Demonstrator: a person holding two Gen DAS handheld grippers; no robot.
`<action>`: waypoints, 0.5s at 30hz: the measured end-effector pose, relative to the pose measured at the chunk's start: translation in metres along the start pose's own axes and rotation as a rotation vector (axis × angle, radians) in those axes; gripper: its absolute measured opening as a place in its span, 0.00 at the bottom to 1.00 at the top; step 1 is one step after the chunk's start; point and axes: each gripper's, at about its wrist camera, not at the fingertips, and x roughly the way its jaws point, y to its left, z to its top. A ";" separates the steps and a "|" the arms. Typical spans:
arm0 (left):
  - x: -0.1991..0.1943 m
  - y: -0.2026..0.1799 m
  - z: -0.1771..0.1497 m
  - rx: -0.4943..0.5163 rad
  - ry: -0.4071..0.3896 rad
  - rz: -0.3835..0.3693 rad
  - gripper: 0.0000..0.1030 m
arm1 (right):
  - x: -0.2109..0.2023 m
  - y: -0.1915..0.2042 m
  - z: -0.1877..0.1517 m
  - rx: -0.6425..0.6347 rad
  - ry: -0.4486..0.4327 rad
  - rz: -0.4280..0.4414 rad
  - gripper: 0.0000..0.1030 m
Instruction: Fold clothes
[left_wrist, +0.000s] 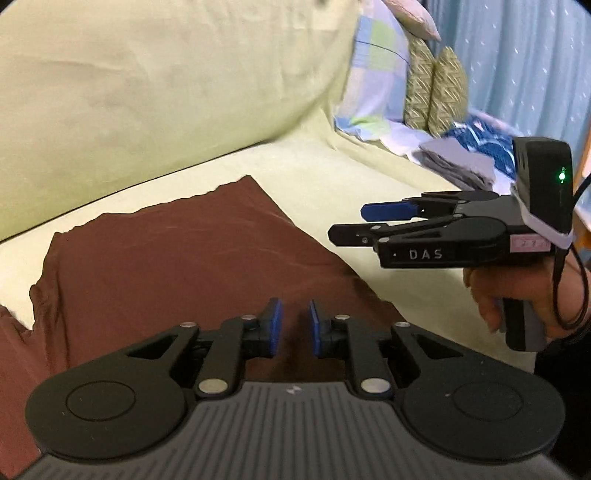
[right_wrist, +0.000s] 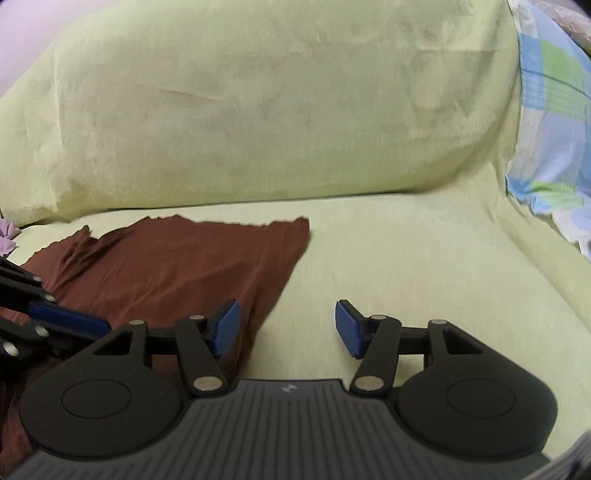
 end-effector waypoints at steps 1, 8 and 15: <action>0.005 0.000 0.000 0.010 0.012 0.000 0.20 | 0.006 0.001 0.004 -0.017 0.006 0.008 0.51; 0.021 0.000 -0.001 0.061 0.034 0.000 0.20 | 0.060 0.006 0.015 -0.161 0.081 -0.019 0.50; 0.003 0.026 0.002 0.041 -0.001 0.055 0.20 | 0.074 -0.010 0.039 -0.104 0.043 -0.064 0.50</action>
